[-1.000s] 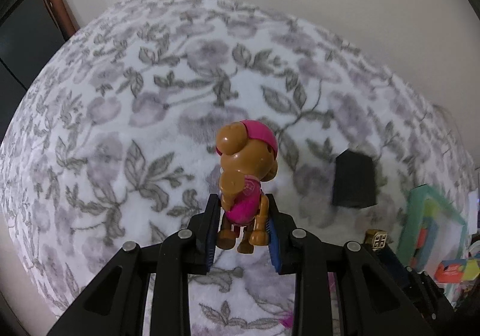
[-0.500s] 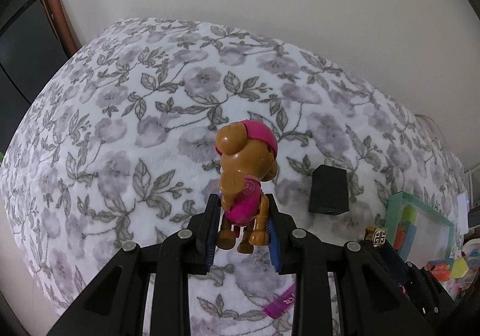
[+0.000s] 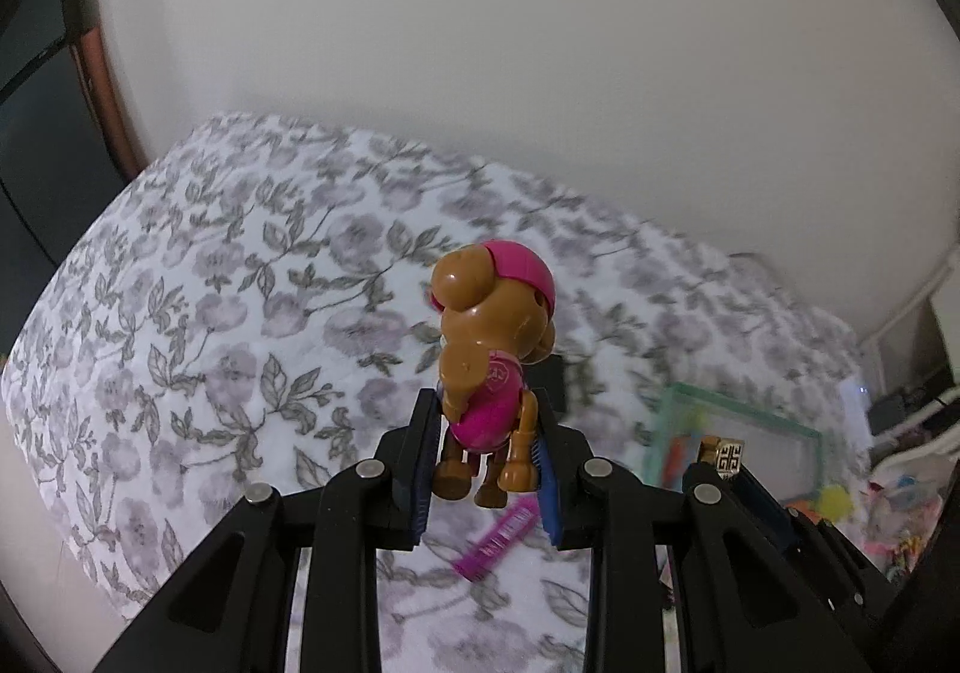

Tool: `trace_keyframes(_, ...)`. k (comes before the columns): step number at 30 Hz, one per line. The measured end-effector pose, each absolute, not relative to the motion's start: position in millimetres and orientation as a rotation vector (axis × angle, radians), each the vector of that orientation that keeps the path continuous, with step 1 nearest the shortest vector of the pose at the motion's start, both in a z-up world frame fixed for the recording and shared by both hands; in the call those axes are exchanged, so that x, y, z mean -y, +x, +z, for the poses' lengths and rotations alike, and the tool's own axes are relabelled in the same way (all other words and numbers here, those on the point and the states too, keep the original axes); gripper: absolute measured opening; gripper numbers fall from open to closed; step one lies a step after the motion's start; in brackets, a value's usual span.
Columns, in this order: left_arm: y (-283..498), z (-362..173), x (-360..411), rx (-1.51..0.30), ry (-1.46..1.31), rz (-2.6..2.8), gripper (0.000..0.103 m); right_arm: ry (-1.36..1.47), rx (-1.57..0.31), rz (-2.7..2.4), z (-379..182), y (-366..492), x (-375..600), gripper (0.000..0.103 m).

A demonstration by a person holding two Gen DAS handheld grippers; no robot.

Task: Organize rigid objects
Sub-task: 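Lift dog figure and gold bar and carry both over the tray, then open left gripper to drop dog figure while right gripper releases gold bar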

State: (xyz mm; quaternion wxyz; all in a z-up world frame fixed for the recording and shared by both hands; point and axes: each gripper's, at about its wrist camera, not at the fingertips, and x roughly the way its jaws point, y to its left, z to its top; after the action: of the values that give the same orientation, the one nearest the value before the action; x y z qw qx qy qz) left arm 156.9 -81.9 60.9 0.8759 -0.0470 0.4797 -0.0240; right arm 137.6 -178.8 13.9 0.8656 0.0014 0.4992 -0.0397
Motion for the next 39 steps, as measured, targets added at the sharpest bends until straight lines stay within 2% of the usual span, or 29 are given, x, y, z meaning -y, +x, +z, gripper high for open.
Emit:
trace_keyframes(5, 129.6, 79.8, 98.6, -0.96, -0.086, -0.101, 0.03, 0.001, -1.005, -0.123, 44.4, 116.0, 189.1, 0.022)
trace_keyframes(9, 109.8, 73.9, 118.4, -0.968, -0.065, -0.147, 0.03, -0.011, -1.013, -0.157, 51.5, 99.1, 204.5, 0.022)
trace_keyframes(20, 79.5, -3.9, 184.5, -1.207, 0.035, -0.341, 0.03, 0.044, -1.271, -0.407, -11.8, 65.3, 309.1, 0.022)
trace_keyframes(32, 62.2, -43.8, 219.5, -1.323, 0.144, -0.414, 0.03, 0.109, -1.323, -0.442, -26.2, 52.7, 334.2, 0.024)
trace_keyframes(33, 62.6, -43.7, 218.7, -1.328, 0.139, -0.416, 0.033, 0.107, -1.325, -0.442, -27.6, 54.9, 333.0, 0.024)
trace_keyframes(36, 66.1, -38.9, 213.9, -1.34, 0.091, -0.436, 0.065, 0.103, -1.33, -0.444, -28.2, 58.3, 332.3, 0.024)
trace_keyframes(39, 72.3, -27.5, 203.1, -1.337, 0.046, -0.448, 0.066, 0.118, -1.314, -0.43, -23.3, 60.4, 330.3, 0.026)
